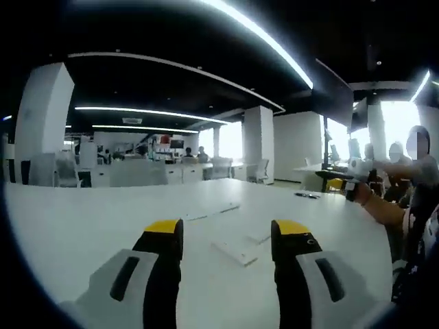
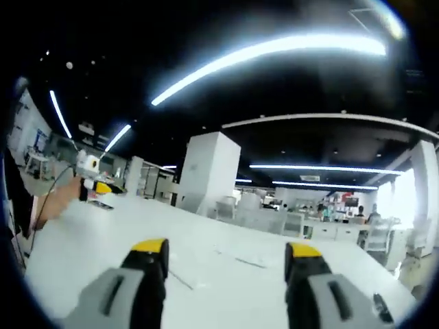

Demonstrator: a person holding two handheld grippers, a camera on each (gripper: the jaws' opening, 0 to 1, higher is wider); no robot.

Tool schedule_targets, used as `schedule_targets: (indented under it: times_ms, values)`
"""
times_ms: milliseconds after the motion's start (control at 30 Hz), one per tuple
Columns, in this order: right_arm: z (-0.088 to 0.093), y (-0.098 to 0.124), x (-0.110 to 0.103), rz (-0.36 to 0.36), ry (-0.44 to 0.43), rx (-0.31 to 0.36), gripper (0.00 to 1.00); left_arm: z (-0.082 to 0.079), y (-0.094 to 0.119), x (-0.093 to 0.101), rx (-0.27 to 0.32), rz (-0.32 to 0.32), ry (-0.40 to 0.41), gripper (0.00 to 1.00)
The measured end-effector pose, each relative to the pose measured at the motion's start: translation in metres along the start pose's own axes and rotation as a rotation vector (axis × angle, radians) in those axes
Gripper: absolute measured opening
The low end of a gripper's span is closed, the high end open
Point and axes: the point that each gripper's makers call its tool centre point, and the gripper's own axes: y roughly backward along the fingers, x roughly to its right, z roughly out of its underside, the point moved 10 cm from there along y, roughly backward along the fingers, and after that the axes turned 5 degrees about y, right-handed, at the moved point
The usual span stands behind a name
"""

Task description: Locate the socket holder cover, grip the socket holder cover, clip it into the socket holder slot.

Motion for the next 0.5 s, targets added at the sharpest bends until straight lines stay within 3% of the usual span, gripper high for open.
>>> schedule_targets:
  times_ms: [33, 267, 500]
  values:
    - [-0.0004, 0.0003, 0.0003, 0.001, 0.009, 0.004, 0.71, -0.001, 0.0015, 0.0005, 0.027, 0.005, 0.005, 0.51]
    - [0.0, 0.0019, -0.0045, 0.008, 0.039, -0.018, 0.73, -0.003, 0.0031, -0.0005, 0.036, -0.034, -0.003, 0.66]
    - [0.0007, -0.0001, -0.0082, 0.006, 0.039, -0.031, 0.8, -0.0073, 0.0109, -0.0091, 0.134, -0.104, 0.052, 0.8]
